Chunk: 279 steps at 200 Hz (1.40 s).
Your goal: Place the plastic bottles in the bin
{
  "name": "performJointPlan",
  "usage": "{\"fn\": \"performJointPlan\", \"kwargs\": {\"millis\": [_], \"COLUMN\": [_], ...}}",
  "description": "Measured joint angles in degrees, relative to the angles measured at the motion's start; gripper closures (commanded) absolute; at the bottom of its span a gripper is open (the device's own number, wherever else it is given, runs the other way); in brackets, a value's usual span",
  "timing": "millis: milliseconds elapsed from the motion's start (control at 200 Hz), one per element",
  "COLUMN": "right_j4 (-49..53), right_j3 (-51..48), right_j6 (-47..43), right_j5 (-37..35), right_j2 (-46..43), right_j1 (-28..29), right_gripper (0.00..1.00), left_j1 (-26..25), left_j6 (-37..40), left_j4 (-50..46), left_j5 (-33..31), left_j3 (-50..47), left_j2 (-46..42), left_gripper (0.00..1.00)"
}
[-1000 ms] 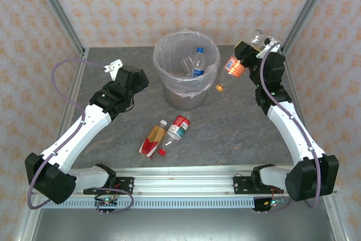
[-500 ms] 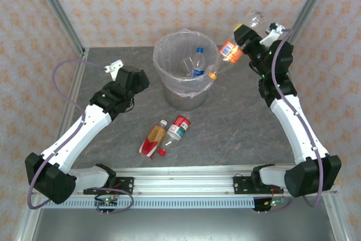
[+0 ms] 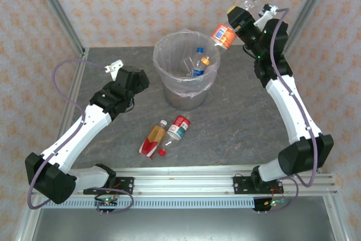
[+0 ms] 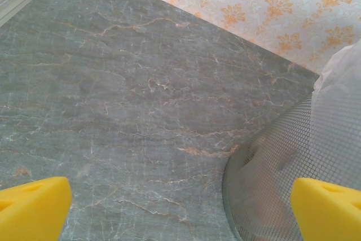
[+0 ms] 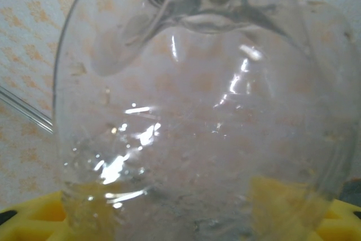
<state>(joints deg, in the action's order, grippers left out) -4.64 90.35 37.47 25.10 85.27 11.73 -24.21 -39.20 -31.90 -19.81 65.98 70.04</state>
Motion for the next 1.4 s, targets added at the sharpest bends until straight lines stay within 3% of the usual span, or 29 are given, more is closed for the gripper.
{"fn": "performJointPlan", "kwargs": {"millis": [275,485,751,881,1021,1121,1236,1396], "right_j4": [7.96,14.19,21.99,19.37,11.41,8.02,5.84,3.65], "right_j3": [16.50,29.90,49.16,43.65,28.89,21.59,20.48,20.50], "right_j6": [-5.14,-15.80,-29.94,-38.58,-47.12,-49.18,-50.01,-50.18], "right_j5": [-2.43,-11.50,-17.68,-16.76,-13.53,-11.28,-9.81,-9.14], "right_j2": [12.96,21.44,35.52,36.00,34.32,34.23,34.21,33.44], "right_j1": [5.77,13.40,15.26,15.89,16.65,17.03,17.11,17.07], "right_gripper": [1.00,1.00,1.00,0.94,0.85,0.72,0.56,0.47], "left_j1": [0.00,0.00,0.63,0.79,1.29,1.51,1.77,1.77], "left_j6": [0.00,0.11,0.17,0.17,0.17,0.17,0.15,0.09], "left_j4": [-0.02,-0.02,0.04,0.11,0.20,0.24,0.26,0.26], "left_j5": [0.13,0.13,0.55,0.52,0.48,0.50,0.66,0.96], "left_j3": [0.00,-0.04,-2.03,-2.82,-3.37,-4.04,-4.17,-4.17], "left_j2": [0.00,-0.02,-2.36,-3.48,-4.22,-4.66,-4.63,-4.66], "left_gripper": [0.00,0.00,0.00,0.00,0.00,0.00,0.00,0.00]}}
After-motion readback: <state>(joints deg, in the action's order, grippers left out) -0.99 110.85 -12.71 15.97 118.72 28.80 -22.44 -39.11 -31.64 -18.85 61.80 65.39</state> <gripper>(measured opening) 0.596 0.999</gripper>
